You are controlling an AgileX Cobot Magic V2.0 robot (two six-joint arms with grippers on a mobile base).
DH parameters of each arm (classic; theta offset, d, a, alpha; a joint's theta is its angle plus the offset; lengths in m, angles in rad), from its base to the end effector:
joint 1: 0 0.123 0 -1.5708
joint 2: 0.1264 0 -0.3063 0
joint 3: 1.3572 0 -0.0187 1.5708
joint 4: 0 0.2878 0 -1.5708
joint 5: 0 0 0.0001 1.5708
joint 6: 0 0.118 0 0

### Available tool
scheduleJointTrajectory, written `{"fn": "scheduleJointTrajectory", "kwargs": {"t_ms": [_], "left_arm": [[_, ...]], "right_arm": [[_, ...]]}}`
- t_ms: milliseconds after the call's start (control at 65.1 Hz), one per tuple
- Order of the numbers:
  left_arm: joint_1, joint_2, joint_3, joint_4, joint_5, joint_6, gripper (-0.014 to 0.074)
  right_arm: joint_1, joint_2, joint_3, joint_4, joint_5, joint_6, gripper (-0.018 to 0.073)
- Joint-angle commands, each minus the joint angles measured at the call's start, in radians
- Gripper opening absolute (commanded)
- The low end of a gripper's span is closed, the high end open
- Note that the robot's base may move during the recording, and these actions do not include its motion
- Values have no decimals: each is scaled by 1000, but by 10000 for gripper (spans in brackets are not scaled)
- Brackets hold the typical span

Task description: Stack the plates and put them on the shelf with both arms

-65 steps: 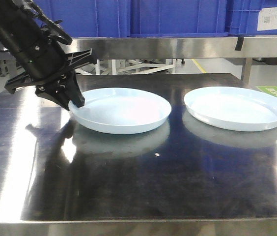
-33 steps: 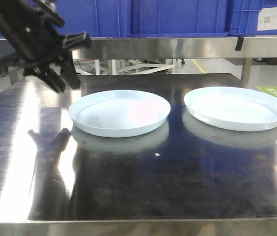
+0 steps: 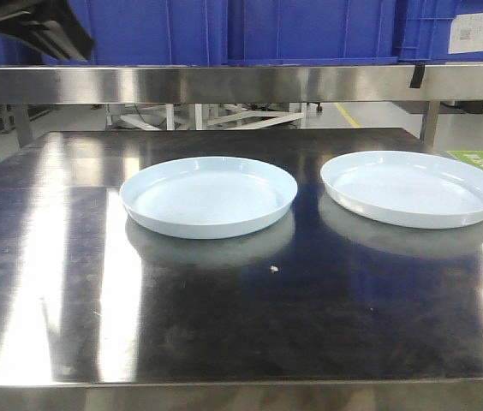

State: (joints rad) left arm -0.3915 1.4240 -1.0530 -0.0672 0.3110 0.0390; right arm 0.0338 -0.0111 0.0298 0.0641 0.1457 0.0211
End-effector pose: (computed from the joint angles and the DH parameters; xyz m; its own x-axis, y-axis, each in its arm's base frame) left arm 0.3438 -0.1446 0.3005 -0.5272 0.1906 -0.8281 0.3842 0.9227 -0.0322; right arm 0.0991 0.0045 0.1874 -0.0801 0.0818 -0.9934 -0.0364 0.9957 0.0849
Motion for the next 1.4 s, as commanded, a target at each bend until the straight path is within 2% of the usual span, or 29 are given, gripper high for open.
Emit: {"fn": "scheduleJointTrajectory", "kwargs": {"t_ms": [0, 154, 261, 461, 584, 692, 891, 983, 1106, 1383], "left_arm": [[-7, -120, 83, 4, -175, -5, 83], [6, -281, 286, 4, -303, -5, 83], [37, -398, 409, 23, -367, -5, 83], [126, -629, 588, 22, -385, -5, 83], [146, -746, 653, 59, -385, -5, 83], [146, -833, 687, 101, -385, -5, 83], [156, -945, 693, 101, -311, -5, 83], [156, -969, 693, 82, -276, -5, 83], [156, -981, 695, 13, -274, -5, 83], [160, -981, 695, 15, -274, -5, 90]], "right_arm": [[-5, -16, 0, -6, -84, -3, 48], [-5, -16, 0, -6, -84, -3, 48], [-5, -16, 0, -6, -84, -3, 48], [-5, -16, 0, -6, -84, -3, 48], [-5, -16, 0, -6, -84, -3, 48], [-5, -16, 0, -6, -84, -3, 48], [-5, -16, 0, -6, -84, -3, 48], [-5, -16, 0, -6, -84, -3, 48], [-5, -16, 0, -6, -84, -3, 48], [-5, -16, 0, -6, -84, -3, 48]]}}
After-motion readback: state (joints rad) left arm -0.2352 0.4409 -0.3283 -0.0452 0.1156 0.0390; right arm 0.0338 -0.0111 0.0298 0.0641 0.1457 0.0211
